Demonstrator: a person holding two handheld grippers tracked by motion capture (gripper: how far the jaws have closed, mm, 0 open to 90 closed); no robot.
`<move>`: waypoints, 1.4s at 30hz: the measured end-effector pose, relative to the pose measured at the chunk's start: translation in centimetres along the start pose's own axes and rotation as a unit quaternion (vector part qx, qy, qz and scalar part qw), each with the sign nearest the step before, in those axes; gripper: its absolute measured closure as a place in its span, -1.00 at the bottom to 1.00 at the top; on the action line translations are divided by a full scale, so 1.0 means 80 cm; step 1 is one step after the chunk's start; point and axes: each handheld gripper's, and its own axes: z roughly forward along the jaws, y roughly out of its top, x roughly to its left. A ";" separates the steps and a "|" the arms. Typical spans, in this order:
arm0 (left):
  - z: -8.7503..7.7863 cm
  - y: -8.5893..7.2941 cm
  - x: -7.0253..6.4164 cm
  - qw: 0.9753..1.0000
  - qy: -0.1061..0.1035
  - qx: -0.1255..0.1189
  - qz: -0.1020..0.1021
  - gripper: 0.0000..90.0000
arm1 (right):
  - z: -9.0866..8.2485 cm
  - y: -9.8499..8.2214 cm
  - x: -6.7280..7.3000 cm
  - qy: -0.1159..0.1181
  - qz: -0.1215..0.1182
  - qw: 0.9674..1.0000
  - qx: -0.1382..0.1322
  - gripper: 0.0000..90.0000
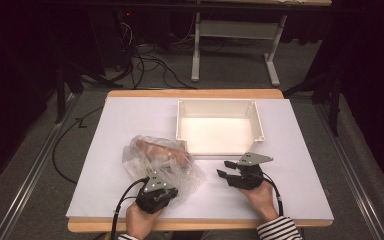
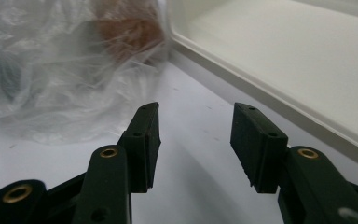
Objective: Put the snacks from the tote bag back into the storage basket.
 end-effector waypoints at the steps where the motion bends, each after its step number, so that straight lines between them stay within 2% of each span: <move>1: 0.000 0.000 0.000 1.000 0.000 0.000 0.000 0.94 | 0.004 0.002 0.004 0.007 -0.002 1.000 0.001 0.17; 4: 0.001 0.001 -0.001 1.000 0.000 0.000 0.000 0.94 | 0.011 0.006 0.011 0.020 -0.005 1.000 0.006 0.17; 5: 0.001 0.000 -0.002 1.000 0.001 0.000 0.001 0.93 | 0.018 0.009 0.016 0.027 -0.009 0.999 0.019 0.17; 7: 0.002 0.000 -0.003 1.000 0.002 -0.002 0.001 0.93 | 0.026 0.012 0.020 0.037 -0.009 0.999 0.025 0.18; 10: 0.001 0.000 -0.003 1.000 0.002 -0.003 0.001 0.93 | 0.034 0.014 0.024 0.044 -0.009 0.999 0.031 0.21; 13: 0.002 -0.001 -0.004 1.000 0.003 -0.004 -0.001 0.93 | 0.050 0.016 0.030 0.046 -0.020 0.998 0.050 0.37; 14: 0.002 -0.001 -0.004 1.000 0.003 -0.004 -0.001 0.93 | 0.050 0.016 0.030 0.046 -0.020 0.998 0.050 0.37; 15: 0.002 0.000 -0.005 1.000 0.003 -0.003 0.001 0.93 | 0.057 0.015 0.031 0.049 -0.018 0.997 0.060 0.51; 17: 0.002 0.000 -0.005 1.000 0.002 -0.003 0.001 0.93 | 0.059 0.015 0.031 0.055 -0.016 0.997 0.060 0.57; 18: 0.002 -0.001 -0.006 1.000 0.002 -0.005 0.001 0.93 | 0.060 0.015 0.030 0.057 -0.013 0.997 0.059 0.75; 19: 0.002 -0.001 -0.006 1.000 0.002 -0.005 0.001 0.93 | 0.060 0.015 0.030 0.057 -0.013 0.997 0.059 0.75; 22: 0.003 0.000 -0.008 1.000 -0.002 -0.006 0.001 0.93 | 0.058 0.016 0.029 0.061 -0.012 0.997 0.053 1.00; 27: 0.003 0.001 -0.011 1.000 -0.010 -0.008 0.002 0.91 | 0.053 0.015 0.027 0.053 -0.011 0.997 0.056 1.00; 29: 0.004 0.003 -0.014 1.000 -0.015 -0.003 0.012 0.88 | 0.049 0.014 0.025 0.051 -0.010 0.997 0.056 1.00; 33: 0.002 0.006 -0.020 1.000 -0.018 -0.001 0.024 0.70 | 0.042 0.013 0.023 0.047 -0.011 0.997 0.055 1.00; 37: -0.001 0.014 -0.029 0.999 -0.008 -0.002 0.035 0.56 | 0.031 0.008 0.018 0.044 -0.011 0.998 0.052 1.00; 38: -0.002 0.015 -0.030 0.999 -0.005 -0.002 0.036 0.45 | 0.026 0.005 0.015 0.042 -0.010 0.998 0.051 1.00; 39: -0.003 0.017 -0.032 0.999 0.000 -0.004 0.037 0.45 | 0.026 0.005 0.015 0.042 -0.010 0.998 0.051 1.00; 42: -0.011 0.022 -0.036 0.999 0.013 -0.015 0.041 0.25 | 0.019 -0.001 0.008 0.036 -0.008 0.998 0.051 1.00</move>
